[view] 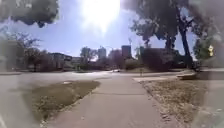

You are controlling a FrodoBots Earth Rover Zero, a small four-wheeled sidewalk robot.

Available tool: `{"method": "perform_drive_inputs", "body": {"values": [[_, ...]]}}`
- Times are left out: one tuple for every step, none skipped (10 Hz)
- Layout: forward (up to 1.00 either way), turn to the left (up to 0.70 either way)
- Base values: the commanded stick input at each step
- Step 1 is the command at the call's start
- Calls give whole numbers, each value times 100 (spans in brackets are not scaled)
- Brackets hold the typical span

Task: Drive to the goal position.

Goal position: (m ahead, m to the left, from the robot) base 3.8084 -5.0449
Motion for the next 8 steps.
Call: {"method": "perform_drive_inputs", "body": {"values": [[69, 0], [69, 0], [69, 0], [69, -3], [69, -17], [69, -34], [69, -27], [69, 0]]}}
